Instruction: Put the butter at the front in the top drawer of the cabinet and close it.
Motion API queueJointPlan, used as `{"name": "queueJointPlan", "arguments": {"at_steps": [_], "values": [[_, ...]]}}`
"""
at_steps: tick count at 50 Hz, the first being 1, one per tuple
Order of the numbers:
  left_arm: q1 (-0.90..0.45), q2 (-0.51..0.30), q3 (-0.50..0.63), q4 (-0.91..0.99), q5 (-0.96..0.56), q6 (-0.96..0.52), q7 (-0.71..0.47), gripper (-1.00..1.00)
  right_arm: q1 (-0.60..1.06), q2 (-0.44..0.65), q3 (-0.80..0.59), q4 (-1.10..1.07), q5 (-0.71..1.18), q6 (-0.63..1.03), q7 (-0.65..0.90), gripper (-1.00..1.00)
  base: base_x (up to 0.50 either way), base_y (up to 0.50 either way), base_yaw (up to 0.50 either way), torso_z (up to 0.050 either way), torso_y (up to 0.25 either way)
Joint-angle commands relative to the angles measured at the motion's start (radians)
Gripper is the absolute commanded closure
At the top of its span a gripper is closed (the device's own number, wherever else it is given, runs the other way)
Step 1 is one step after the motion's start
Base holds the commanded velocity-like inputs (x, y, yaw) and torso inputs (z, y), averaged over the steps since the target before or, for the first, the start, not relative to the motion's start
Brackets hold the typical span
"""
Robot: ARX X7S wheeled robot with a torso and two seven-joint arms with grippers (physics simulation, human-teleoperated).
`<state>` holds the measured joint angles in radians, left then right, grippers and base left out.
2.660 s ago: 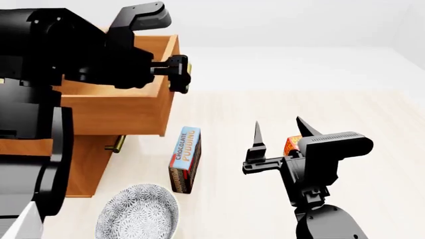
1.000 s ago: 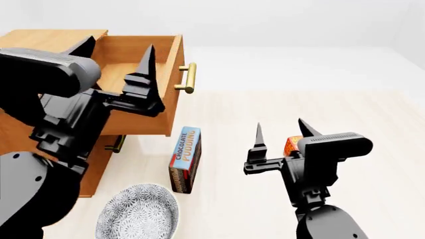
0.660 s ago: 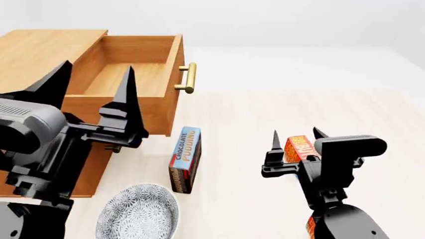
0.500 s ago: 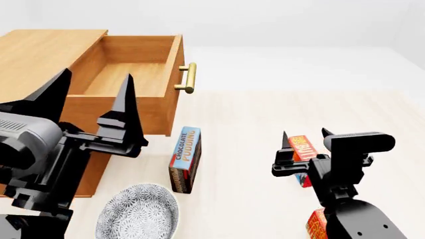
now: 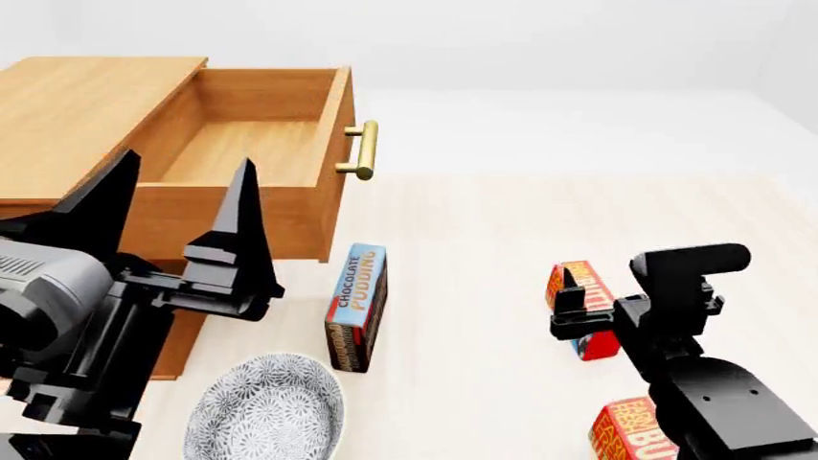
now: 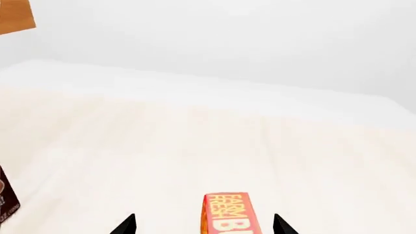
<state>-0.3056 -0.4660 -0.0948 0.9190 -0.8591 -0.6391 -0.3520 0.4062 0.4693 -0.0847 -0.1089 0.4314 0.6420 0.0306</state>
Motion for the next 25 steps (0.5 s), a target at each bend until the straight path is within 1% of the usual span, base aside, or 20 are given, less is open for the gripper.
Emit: {"name": "queueJointPlan", "arguments": {"at_steps": [1, 16, 25], "values": [[0.013, 0.0, 0.005, -0.004, 0.004, 0.012, 0.0, -1.0, 0.048, 0.01, -0.022, 0.137, -0.007, 0.002, -0.044, -1.0, 0.0, 0.0, 0.0, 0.0, 0.0], [0.021, 0.001, 0.022, -0.015, 0.013, 0.024, 0.005, -1.0, 0.118, 0.014, -0.083, 0.273, -0.029, 0.054, -0.081, -1.0, 0.0, 0.0, 0.0, 0.0, 0.0], [0.028, 0.002, 0.029, -0.019, 0.016, 0.032, 0.007, -1.0, 0.139, 0.022, -0.108, 0.3, -0.043, 0.075, -0.085, -1.0, 0.0, 0.0, 0.0, 0.0, 0.0]]}}
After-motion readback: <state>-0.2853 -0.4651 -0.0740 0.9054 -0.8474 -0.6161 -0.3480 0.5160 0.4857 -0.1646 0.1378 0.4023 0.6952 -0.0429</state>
